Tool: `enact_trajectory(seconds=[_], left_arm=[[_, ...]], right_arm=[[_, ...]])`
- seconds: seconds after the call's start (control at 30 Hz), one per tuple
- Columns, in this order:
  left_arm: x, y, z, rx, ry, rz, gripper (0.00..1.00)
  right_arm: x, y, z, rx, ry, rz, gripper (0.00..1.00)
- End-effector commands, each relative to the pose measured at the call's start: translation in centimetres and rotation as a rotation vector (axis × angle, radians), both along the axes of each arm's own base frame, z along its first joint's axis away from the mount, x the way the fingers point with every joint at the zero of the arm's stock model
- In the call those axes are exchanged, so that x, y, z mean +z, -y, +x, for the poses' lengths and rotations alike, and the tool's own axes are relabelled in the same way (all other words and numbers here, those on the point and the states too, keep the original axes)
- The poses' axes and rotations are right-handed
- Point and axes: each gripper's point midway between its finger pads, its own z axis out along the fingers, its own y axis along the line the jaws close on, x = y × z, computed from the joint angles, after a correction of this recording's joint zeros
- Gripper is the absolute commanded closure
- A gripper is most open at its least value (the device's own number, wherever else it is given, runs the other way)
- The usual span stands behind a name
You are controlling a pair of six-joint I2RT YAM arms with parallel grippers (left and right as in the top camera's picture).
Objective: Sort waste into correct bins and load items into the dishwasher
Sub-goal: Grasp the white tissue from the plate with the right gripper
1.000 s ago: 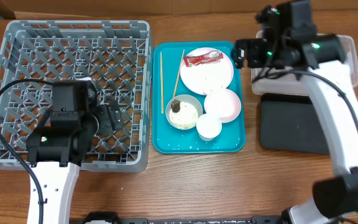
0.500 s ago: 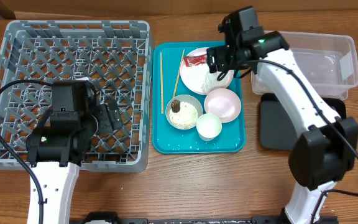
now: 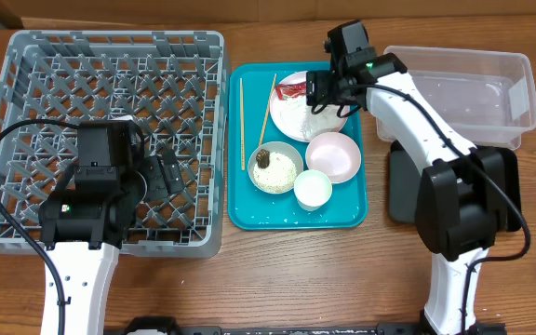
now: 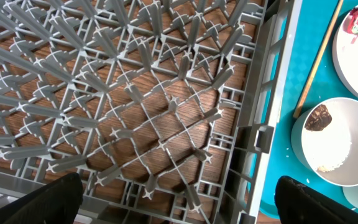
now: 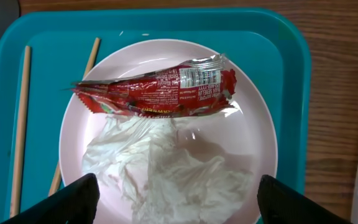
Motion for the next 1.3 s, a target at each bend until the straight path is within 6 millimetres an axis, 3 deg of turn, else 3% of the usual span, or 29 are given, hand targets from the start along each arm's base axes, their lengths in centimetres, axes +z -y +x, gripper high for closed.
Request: enact_trajectory(seconds=[0.0,0.23,0.4,0.7,0.87,1.0,1.1,1.27], left_arm=[[1.0,-0.2,0.4,0.019,0.029,-0.003,0.0],[1.0,-0.2,0.4,0.019,0.029,-0.003,0.0],[1.0,-0.2,0.4,0.019,0.03,-0.003,0.0],[1.0,-0.2,0.4,0.019,0.029,-0.003,0.0],[1.0,-0.2,0.4,0.019,0.03,-0.003,0.0],[1.0,-0.2,0.4,0.019,0.029,-0.003,0.0],[1.0,-0.2,0.4,0.019,0.03,-0.003,0.0],[1.0,-0.2,0.4,0.019,0.03,-0.003,0.0]], right_arm=[[-1.2,0.0,0.6,-0.018,-0.007,-0.004,0.17],[-4.8,0.0,0.4,-0.034,-0.068,-0.016,0.18],[-5.2,-0.1,0.5,-0.032,-0.071,-0.013,0.3],[-6.6,-0.5,0.1,-0.019,-0.108,0.0,0.32],[-6.8,-0.5,-0.1,-0.018,-0.115,-0.001,0.51],[-5.8,-0.4,-0.2,-0.018,-0.127,-0.006,0.74],[-3.6,-0.2,0.1,-0.024,-0.115,-0.002,0.89],[2.4,0.4,1.7,-0.043,-0.032,0.024,0.93]])
